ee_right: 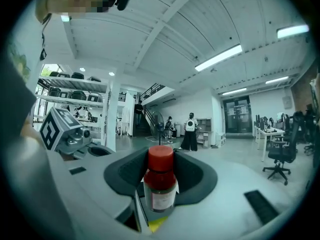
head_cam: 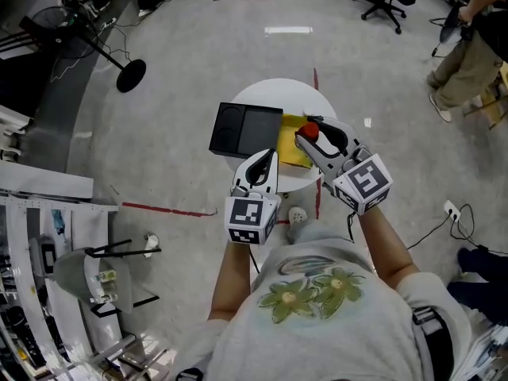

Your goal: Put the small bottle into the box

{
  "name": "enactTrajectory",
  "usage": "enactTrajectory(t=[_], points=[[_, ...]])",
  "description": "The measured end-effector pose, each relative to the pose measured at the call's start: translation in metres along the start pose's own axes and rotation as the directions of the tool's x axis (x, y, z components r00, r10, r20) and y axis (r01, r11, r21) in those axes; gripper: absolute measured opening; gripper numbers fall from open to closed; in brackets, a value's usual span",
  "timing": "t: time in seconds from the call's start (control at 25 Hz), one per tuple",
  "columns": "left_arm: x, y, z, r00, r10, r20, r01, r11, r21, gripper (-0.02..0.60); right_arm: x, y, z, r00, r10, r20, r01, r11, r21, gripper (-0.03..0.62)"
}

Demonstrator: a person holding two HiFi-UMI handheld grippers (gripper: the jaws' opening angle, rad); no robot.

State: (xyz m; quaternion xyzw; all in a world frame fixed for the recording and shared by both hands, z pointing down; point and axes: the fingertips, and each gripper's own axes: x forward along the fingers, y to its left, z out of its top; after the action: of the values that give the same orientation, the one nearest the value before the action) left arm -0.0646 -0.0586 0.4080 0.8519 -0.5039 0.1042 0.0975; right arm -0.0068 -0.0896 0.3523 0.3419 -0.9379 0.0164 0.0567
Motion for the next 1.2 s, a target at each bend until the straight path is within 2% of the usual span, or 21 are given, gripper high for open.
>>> enactTrajectory(t=[0.56,0.92,1.2], points=[[0.037,0.013,-0.005,0.999,0.033,-0.011,-0.033,0.999,-0.030,0.005,0.021,-0.034,-0.021,0.998,0.026,-0.055,-0.029,0.997,-0.065,0.161],[0.053,0.028,-0.012,0.997,0.053,-0.058,-0.055,0.998,-0.036,0.005,0.040,-0.047,-0.041,0.994,0.039,-0.099,-0.041,0.999,-0.024,0.161],[0.067,0.034,-0.024,0.996,0.036,-0.085,-0.039,0.999,-0.036,0.005,0.050,-0.058,-0.064,0.989,0.043,-0.143,-0.042,0.999,0.014,0.161]])
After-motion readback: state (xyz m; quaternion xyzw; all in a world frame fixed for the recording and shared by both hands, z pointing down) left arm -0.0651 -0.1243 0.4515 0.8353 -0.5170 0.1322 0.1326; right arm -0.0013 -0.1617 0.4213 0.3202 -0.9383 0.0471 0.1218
